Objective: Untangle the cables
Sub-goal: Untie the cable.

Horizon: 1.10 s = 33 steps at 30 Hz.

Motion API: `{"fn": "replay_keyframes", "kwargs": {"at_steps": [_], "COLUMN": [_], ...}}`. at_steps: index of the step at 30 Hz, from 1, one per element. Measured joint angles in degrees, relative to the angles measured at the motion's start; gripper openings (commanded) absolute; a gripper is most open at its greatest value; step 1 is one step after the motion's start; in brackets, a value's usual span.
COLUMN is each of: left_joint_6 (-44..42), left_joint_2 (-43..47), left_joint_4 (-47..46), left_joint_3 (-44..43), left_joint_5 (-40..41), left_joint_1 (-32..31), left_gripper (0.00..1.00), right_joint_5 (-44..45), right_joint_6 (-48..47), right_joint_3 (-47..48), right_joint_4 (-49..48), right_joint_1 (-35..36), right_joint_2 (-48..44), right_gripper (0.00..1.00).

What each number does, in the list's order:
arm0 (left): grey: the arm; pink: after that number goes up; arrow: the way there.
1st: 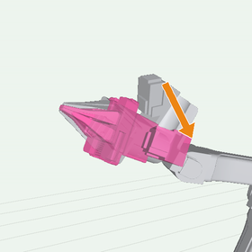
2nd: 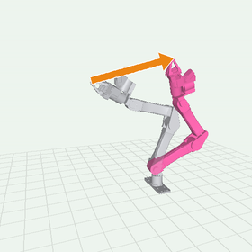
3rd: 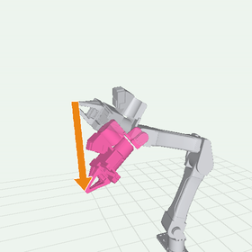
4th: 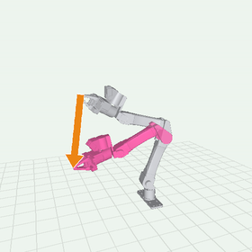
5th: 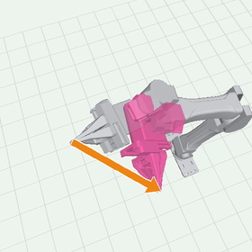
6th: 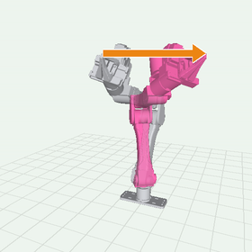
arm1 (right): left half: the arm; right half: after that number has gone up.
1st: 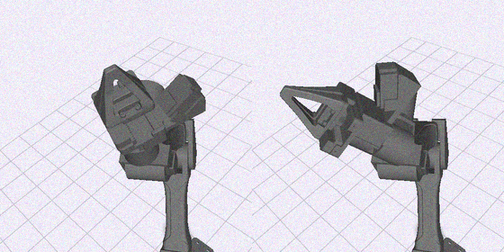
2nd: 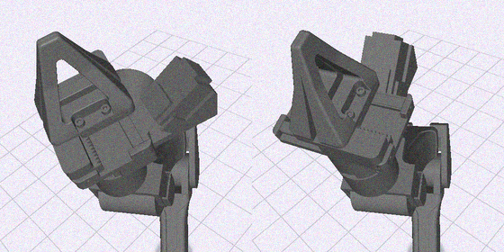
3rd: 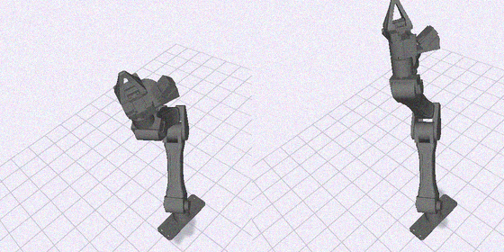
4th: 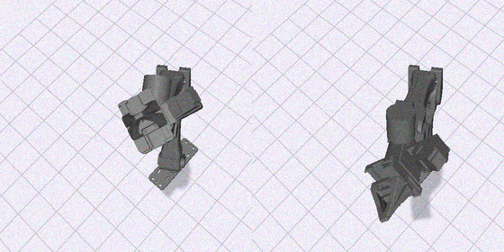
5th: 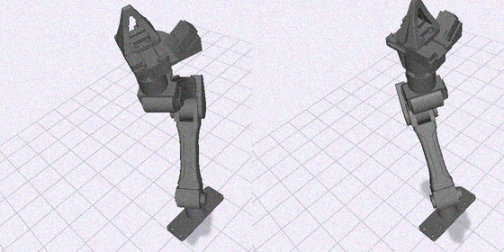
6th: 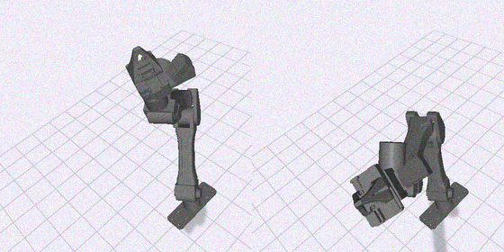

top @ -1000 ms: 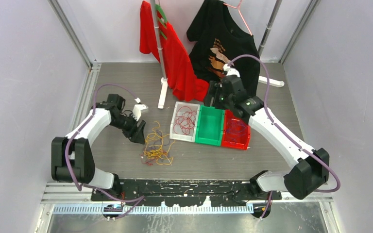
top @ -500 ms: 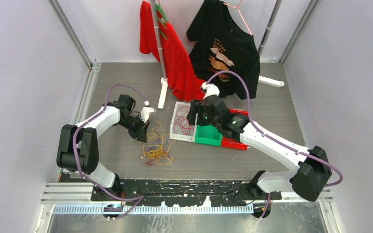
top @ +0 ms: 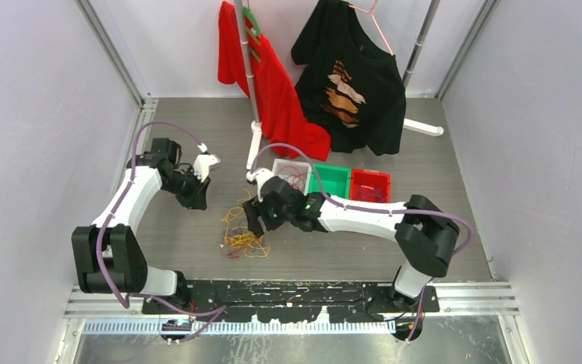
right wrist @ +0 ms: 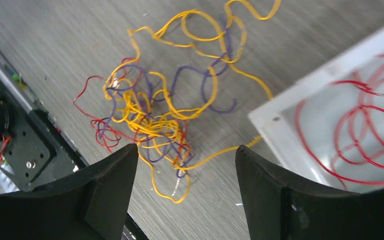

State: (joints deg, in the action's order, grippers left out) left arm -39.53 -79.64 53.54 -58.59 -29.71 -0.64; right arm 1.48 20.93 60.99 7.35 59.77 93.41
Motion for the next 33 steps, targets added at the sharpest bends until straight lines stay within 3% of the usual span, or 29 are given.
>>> {"fn": "replay_keyframes", "kwargs": {"at_steps": [2, 7, 13, 16, 17, 21, 23, 27, 33], "left_joint_6": [-1.55, -4.42, -6.82, -8.52, -9.16, -12.31, -13.79, -15.02, -17.75], "left_joint_2": [0.02, 1.22, 3.85, 4.02, 4.02, 3.67, 2.97, 2.05, 1.99], "left_joint_4": [3.19, 7.19, 10.16, 11.72, 12.13, 14.78, 15.80, 16.50, 19.10], "left_joint_3": [-0.87, -0.92, -1.20, -1.81, -2.05, -3.61, -4.31, -4.31, -4.31], "left_joint_5": [-1.31, -3.28, -5.51, -6.97, -7.48, -9.35, -9.99, -10.49, -12.59], "left_joint_1": [1.36, 1.53, 3.45, 5.27, 6.05, 9.60, 10.93, 11.54, 11.50], "left_gripper": [0.33, 0.52, 0.57, 0.58, 0.58, 0.65, 0.66, 0.66, 0.66], "right_joint_5": [-1.88, -5.99, -7.21, -7.02, -6.82, -5.27, -3.89, -0.61, 3.04], "right_joint_6": [-1.42, -3.23, -4.55, -5.49, -5.79, -6.12, -5.70, -4.24, -0.28], "right_joint_3": [0.72, 6.34, 14.88, 17.51, 18.51, 24.72, 27.23, 27.04, 14.25], "right_joint_4": [-0.07, -0.04, 1.90, 2.80, 3.19, 5.53, 6.01, 6.58, 7.85], "right_joint_1": [0.92, 1.95, 1.88, 1.86, 1.70, 1.33, 1.25, 1.46, 3.65], "right_joint_2": [1.97, 8.44, 17.64, 20.70, 21.57, 24.24, 24.30, 20.87, 9.90], "right_gripper": [0.75, 0.68, 0.46, 0.39, 0.39, 0.62, 0.67, 0.69, 0.61]}}
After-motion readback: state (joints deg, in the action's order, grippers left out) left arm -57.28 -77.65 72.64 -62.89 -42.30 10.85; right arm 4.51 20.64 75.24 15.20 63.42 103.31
